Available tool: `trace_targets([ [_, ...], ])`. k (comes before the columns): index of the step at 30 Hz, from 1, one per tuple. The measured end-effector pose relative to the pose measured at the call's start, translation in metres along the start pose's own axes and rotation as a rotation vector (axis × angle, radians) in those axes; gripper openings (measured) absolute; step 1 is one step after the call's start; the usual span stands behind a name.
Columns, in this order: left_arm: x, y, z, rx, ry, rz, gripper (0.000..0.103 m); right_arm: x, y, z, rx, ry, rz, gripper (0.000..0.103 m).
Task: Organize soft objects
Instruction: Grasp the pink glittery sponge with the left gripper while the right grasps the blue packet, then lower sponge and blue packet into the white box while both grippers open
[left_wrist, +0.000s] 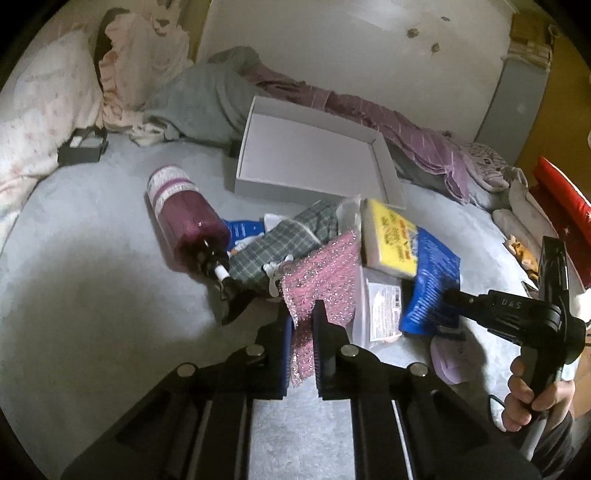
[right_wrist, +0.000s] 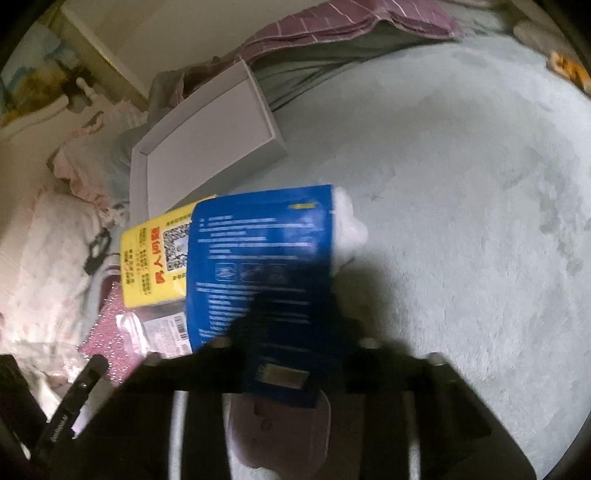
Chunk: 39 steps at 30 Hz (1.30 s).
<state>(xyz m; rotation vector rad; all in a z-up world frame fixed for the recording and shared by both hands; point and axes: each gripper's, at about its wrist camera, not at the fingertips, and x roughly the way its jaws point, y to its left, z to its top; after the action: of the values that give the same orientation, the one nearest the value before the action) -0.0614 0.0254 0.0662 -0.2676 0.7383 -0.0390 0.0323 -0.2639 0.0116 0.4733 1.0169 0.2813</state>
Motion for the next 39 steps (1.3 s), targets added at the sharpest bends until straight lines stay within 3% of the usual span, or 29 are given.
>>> trace_targets([
  [2,-0.007,-0.003,0.003,0.019,-0.017,0.011,0.008,-0.006,-0.006,0.001,0.033,-0.009,0.042,0.007],
  [9,-0.026,-0.013,0.01,0.075,-0.077,0.059,0.007,-0.036,0.008,0.005,-0.016,-0.065,0.14,0.004],
  [16,-0.021,-0.013,0.037,0.109,-0.075,0.025,0.007,-0.05,0.032,0.022,-0.106,-0.123,0.159,0.002],
  [23,-0.025,0.0,0.095,0.123,-0.085,-0.038,0.007,-0.059,0.045,0.048,-0.127,-0.173,0.223,0.001],
  [31,0.005,-0.01,0.16,0.103,-0.11,-0.128,0.008,-0.054,0.074,0.108,-0.131,-0.215,0.311,0.001],
  [35,0.041,-0.022,0.179,0.07,-0.119,-0.196,0.008,-0.034,0.086,0.138,-0.134,-0.219,0.344,0.001],
  [39,0.088,-0.023,0.19,0.036,-0.107,-0.211,0.008,-0.008,0.094,0.16,-0.141,-0.224,0.361,0.001],
])
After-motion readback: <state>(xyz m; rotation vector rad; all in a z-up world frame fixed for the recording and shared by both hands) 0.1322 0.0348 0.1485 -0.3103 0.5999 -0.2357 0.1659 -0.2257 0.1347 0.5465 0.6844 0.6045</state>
